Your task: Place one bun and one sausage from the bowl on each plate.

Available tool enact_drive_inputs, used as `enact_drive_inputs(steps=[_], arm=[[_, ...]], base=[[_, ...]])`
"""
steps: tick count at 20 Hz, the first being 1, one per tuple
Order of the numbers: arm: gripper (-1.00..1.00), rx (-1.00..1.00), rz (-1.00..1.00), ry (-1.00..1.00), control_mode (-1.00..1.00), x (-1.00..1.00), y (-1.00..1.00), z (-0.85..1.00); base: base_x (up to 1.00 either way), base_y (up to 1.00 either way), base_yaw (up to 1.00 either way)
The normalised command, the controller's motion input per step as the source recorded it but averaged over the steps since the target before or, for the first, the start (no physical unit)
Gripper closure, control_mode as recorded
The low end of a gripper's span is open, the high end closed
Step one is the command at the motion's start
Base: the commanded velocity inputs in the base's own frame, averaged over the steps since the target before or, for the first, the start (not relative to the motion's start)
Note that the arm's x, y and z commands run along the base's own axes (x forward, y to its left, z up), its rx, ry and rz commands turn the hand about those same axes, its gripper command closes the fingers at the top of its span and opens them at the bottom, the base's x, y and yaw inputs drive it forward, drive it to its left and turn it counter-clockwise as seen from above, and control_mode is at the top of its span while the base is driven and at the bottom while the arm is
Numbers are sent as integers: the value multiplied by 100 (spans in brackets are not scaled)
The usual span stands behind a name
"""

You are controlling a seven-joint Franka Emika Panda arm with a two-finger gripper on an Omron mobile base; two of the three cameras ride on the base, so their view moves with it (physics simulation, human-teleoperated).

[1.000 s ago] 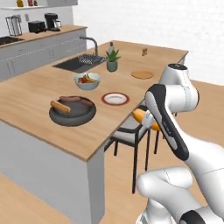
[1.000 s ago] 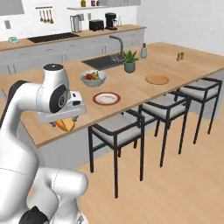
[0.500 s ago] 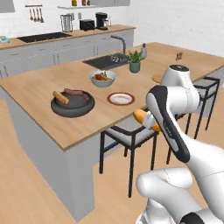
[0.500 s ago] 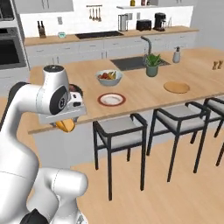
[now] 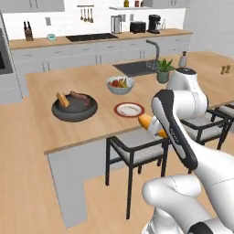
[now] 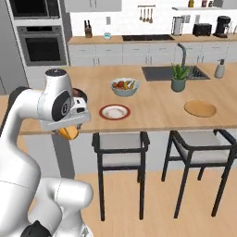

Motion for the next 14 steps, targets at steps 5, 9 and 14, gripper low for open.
enact_drive_inputs(steps=[5, 9, 14], arm=[[100, 0, 0, 0, 100, 0, 0, 0], [100, 0, 0, 0, 100, 0, 0, 0], [100, 0, 0, 0, 100, 0, 0, 0]], base=[[21, -99, 48], [41, -97, 47], [88, -33, 24]])
